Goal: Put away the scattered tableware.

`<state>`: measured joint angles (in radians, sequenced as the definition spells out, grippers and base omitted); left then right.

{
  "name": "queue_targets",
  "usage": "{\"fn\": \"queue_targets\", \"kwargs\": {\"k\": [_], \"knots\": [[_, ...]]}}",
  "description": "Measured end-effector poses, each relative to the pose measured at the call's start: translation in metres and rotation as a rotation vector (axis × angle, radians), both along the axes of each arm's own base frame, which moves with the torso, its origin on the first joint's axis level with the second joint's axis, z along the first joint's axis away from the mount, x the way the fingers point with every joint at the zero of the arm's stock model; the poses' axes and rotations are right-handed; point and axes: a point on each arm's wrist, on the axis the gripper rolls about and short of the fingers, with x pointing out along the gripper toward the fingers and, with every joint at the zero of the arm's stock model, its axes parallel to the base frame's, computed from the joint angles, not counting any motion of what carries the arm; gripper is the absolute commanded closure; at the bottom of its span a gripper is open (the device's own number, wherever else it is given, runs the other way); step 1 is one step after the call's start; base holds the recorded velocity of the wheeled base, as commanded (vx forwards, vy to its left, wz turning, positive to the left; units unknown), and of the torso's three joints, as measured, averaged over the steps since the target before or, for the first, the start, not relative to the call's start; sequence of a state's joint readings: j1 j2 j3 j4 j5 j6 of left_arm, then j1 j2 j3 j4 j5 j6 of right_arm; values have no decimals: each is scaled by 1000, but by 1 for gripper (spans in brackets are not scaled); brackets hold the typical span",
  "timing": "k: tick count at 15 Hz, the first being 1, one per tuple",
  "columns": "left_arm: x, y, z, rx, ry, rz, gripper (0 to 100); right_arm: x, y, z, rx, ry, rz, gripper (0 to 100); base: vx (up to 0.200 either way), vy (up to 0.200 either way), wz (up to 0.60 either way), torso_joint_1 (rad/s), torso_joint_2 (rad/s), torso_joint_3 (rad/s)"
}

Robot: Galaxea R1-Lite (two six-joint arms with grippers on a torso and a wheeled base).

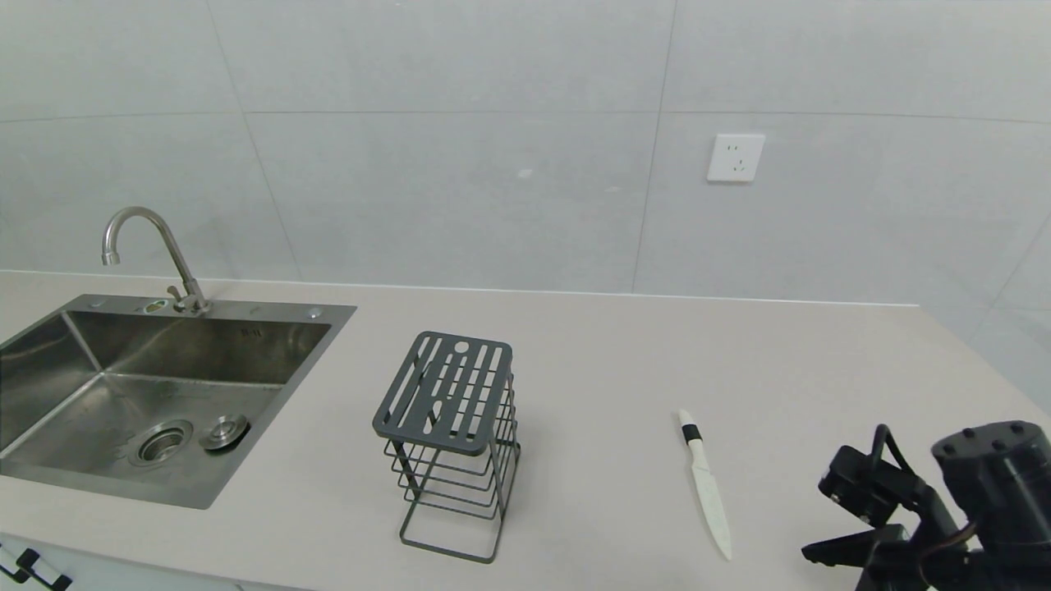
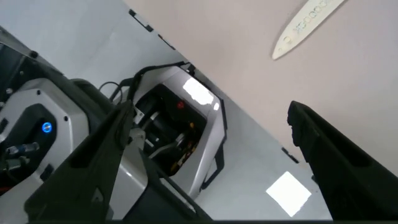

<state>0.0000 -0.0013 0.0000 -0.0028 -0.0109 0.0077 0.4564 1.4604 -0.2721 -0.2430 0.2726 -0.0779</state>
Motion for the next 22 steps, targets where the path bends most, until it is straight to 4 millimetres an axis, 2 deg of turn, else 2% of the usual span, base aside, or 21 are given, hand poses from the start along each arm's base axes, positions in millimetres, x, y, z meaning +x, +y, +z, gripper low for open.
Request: {"fn": "queue_targets", "kwargs": {"k": [4,11,15,22], "knots": [[0,0,0,0,0,0,0,17,17,-7,-26,-49,12,0,0,0,0,0,0,0],[0,0,0,0,0,0,0,26,31,-18,-112,-36,-65,0,0,0,0,0,0,0],[0,0,0,0,0,0,0,39,44,-24,-159,-45,-101,0,0,0,0,0,0,0],[0,0,0,0,0,0,0,60,58,-35,-187,-29,-286,0,0,0,0,0,0,0]]}}
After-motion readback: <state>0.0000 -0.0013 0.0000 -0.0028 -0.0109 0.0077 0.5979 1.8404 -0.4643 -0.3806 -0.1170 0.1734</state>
